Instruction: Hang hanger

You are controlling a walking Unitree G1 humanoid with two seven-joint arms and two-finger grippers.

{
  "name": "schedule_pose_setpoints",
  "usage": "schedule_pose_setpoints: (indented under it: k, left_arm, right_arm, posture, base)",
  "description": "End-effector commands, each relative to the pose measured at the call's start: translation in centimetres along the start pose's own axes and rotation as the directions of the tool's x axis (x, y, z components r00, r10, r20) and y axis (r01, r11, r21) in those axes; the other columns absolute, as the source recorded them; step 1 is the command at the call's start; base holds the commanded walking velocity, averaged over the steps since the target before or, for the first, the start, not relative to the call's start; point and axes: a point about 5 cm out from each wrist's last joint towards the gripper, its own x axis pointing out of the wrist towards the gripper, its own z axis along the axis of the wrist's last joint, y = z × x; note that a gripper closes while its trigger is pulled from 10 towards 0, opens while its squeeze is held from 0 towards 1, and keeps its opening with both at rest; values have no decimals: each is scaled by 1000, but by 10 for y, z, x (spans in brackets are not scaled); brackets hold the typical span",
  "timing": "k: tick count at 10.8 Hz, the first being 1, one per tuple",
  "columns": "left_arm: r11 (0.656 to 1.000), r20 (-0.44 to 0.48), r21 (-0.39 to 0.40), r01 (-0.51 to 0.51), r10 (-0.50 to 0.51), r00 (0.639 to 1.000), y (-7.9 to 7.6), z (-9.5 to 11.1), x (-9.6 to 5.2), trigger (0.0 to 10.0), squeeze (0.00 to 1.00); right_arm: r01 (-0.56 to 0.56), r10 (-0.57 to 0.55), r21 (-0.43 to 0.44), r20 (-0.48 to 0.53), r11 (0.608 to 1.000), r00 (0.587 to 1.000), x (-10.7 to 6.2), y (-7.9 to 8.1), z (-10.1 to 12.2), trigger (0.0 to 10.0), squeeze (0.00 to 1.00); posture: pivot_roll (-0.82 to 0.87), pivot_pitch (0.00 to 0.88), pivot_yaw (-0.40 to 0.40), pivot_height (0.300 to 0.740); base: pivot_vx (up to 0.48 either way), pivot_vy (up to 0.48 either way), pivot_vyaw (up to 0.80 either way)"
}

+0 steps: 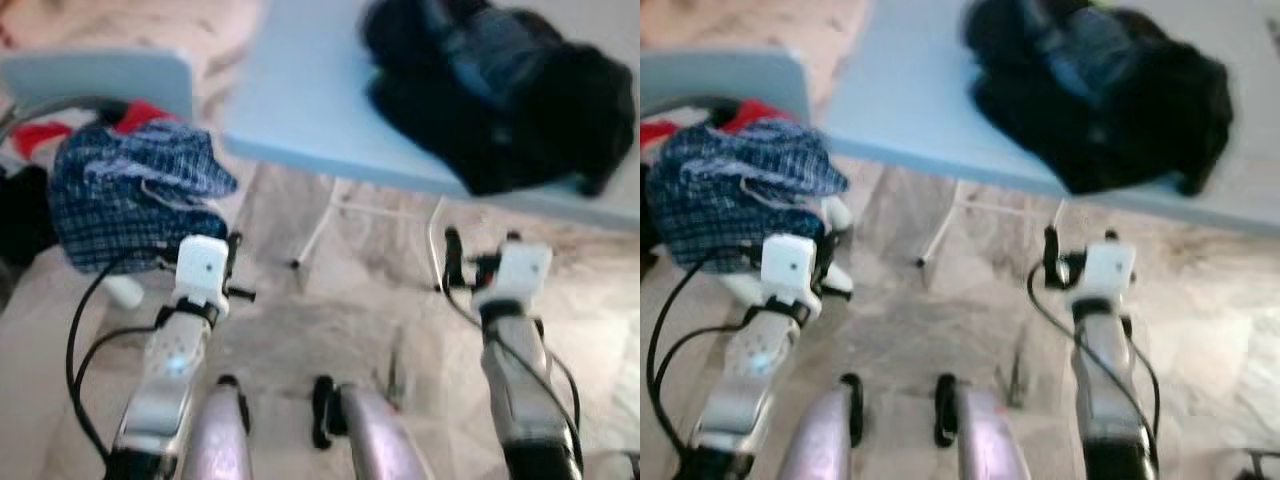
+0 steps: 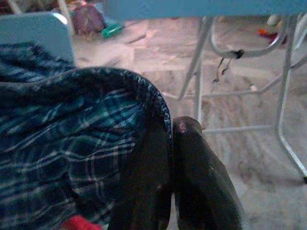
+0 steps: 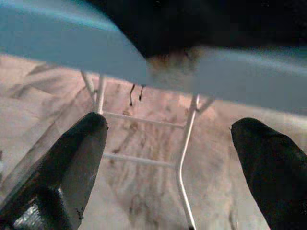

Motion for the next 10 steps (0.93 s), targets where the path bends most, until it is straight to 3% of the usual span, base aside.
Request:
schedule_pose_setpoints:
  k: [1, 2, 4, 5, 7, 8, 10]
  left_arm:
    - [1000, -29, 29, -9, 10, 1000, 3, -6, -7, 10000, 0]
    - [999, -47, 34, -8, 10, 999, 4, -11, -13, 10000, 0]
    - [999, -110, 36, -25, 29, 994, 11, -27, -47, 10000, 0]
    - [999, -119, 30, -34, 37, 992, 11, -29, -51, 10000, 0]
    - [1000, -97, 15, -14, 15, 995, 0, -26, -42, 10000, 0]
    - [1000, -75, -1, -2, 2, 997, -4, -23, -27, 10000, 0]
    - [1000, -56, 12, 16, -15, 998, -6, -23, -9, 10000, 0]
  right_arm:
    - [-8, 8, 2, -15, 1000, 1000, -4, 1, -2, 10000, 0]
    - [-6, 6, 6, -27, 1000, 1000, -11, -1, -4, 10000, 0]
    - [-21, 20, -8, -110, 1000, 994, -47, -12, -16, 10000, 0]
    - [-34, 31, -19, -134, 999, 991, -54, -15, -19, 10000, 0]
    - [-31, 28, -23, -126, 999, 992, -42, -15, -19, 10000, 0]
    - [-24, 24, 2, -92, 1000, 995, -23, -6, -17, 10000, 0]
    - [-13, 14, 26, -68, 1000, 998, -7, 2, -15, 10000, 0]
  posture:
    - [5, 292, -87, 740]
    - [3, 292, -87, 740]
    - [3, 299, -87, 740]
    - [-2, 302, -88, 740]
    - [-10, 253, -74, 740]
    - [-10, 199, -57, 740]
    - [-9, 118, -34, 740]
  base:
    - [0, 0, 0]
    - [0, 0, 0]
    - [0, 0, 0]
    - [0, 0, 0]
    - [0, 0, 0]
    - [0, 0, 0]
    - [0, 0, 0]
